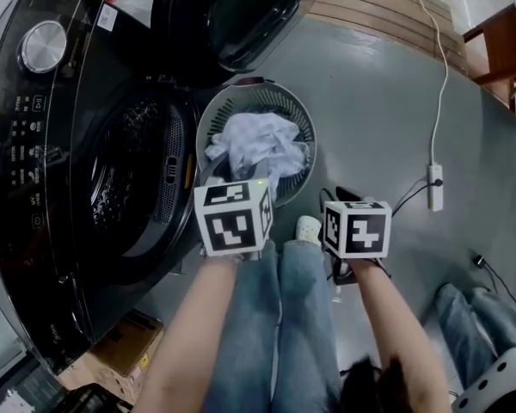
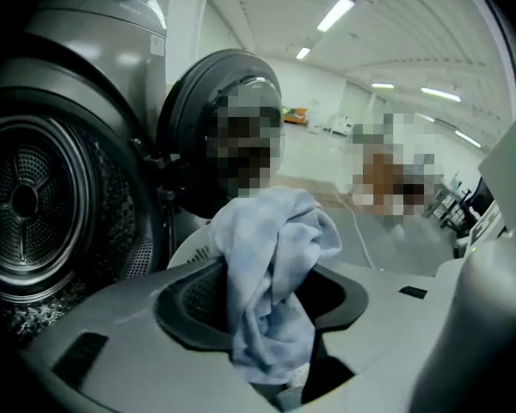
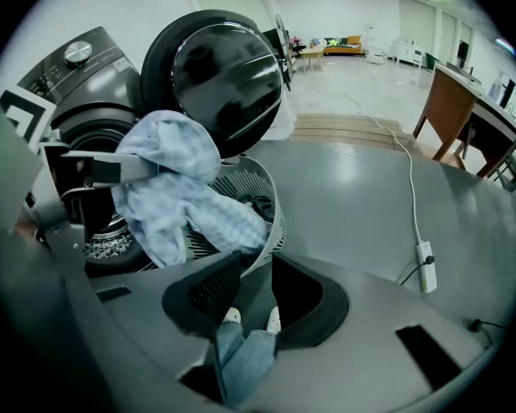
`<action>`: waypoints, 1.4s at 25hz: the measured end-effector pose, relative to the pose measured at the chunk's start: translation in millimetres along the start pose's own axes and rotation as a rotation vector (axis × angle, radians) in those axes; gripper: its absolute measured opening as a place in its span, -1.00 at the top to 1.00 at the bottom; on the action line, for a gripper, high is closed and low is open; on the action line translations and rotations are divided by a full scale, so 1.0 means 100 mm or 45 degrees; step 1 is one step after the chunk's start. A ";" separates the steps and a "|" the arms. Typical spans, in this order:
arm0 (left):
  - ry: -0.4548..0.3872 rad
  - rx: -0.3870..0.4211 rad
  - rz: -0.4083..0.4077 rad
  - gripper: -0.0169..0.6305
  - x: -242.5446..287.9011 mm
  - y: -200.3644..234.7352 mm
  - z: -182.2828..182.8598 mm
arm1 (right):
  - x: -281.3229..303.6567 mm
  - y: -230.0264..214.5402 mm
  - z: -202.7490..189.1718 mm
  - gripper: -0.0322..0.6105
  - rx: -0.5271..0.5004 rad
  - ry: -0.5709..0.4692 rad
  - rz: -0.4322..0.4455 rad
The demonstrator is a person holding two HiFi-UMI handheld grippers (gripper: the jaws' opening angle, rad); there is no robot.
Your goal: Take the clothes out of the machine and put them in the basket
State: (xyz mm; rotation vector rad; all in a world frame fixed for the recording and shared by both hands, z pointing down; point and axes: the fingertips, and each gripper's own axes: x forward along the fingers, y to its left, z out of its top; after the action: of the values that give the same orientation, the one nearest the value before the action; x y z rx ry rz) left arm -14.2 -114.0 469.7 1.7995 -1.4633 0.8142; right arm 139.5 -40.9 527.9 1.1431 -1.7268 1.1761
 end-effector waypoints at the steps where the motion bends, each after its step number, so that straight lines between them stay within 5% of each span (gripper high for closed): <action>1: 0.018 0.004 0.032 0.13 0.02 0.07 -0.03 | 0.01 0.02 0.00 0.55 0.001 -0.001 0.001; 2: 0.031 0.000 0.049 -0.14 0.03 0.12 -0.04 | 0.01 0.04 0.00 0.55 0.001 -0.001 0.000; 3: 0.040 -0.002 0.057 -0.20 0.03 0.16 -0.06 | 0.02 0.06 0.00 0.55 -0.001 0.000 -0.002; 20: 0.183 0.129 0.013 -0.19 -0.70 0.39 0.06 | -0.78 0.56 0.23 0.55 -0.017 -0.001 -0.056; 35: 0.100 0.120 -0.016 -0.19 -1.86 0.28 0.78 | -2.14 1.09 0.83 0.55 -0.137 -0.065 0.003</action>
State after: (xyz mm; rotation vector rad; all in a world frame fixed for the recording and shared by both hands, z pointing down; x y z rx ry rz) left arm -70.6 -77.1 277.8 1.8222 -1.3830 0.9508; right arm 99.5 -44.2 276.7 1.1148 -1.8076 1.0501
